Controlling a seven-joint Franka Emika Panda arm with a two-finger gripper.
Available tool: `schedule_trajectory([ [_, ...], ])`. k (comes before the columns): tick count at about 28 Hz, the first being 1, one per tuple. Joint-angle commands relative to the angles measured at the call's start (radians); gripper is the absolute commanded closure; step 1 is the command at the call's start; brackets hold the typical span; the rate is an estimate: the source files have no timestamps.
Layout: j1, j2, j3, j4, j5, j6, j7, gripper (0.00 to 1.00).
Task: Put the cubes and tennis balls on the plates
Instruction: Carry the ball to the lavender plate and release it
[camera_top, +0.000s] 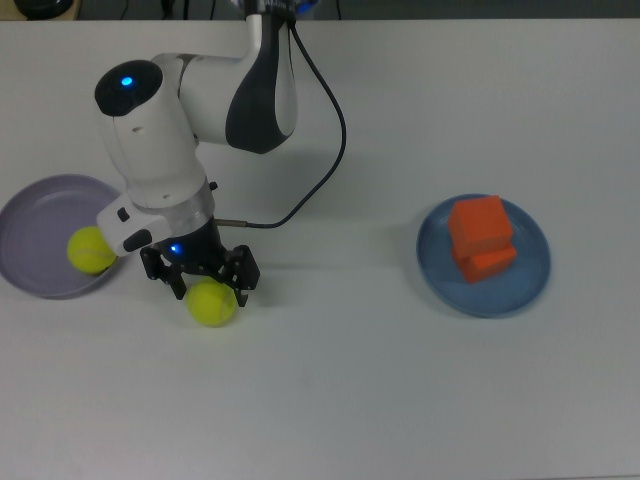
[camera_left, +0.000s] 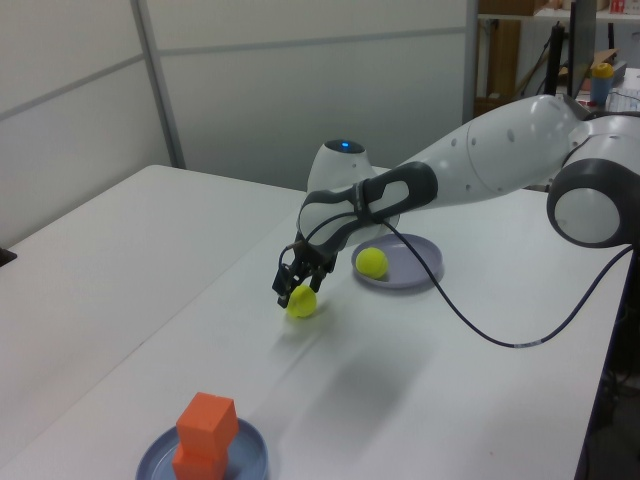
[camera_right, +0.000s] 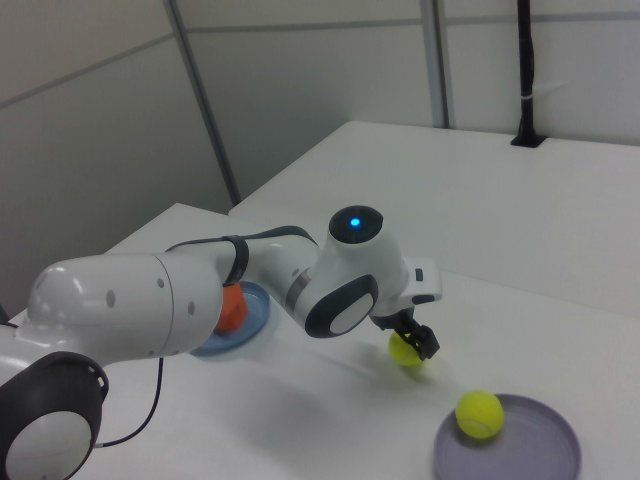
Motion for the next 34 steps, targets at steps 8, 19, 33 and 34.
schedule_trajectory([
  [8,0.003,0.025,0.007,0.024,0.02,0.023,0.012,1.0],
  [19,-0.04,-0.147,-0.124,0.021,0.034,-0.083,0.007,1.0],
  [33,-0.086,-0.089,-0.251,-0.01,0.109,-0.098,-0.043,1.0],
  [34,-0.092,-0.078,-0.251,-0.012,0.109,-0.098,-0.043,1.0],
])
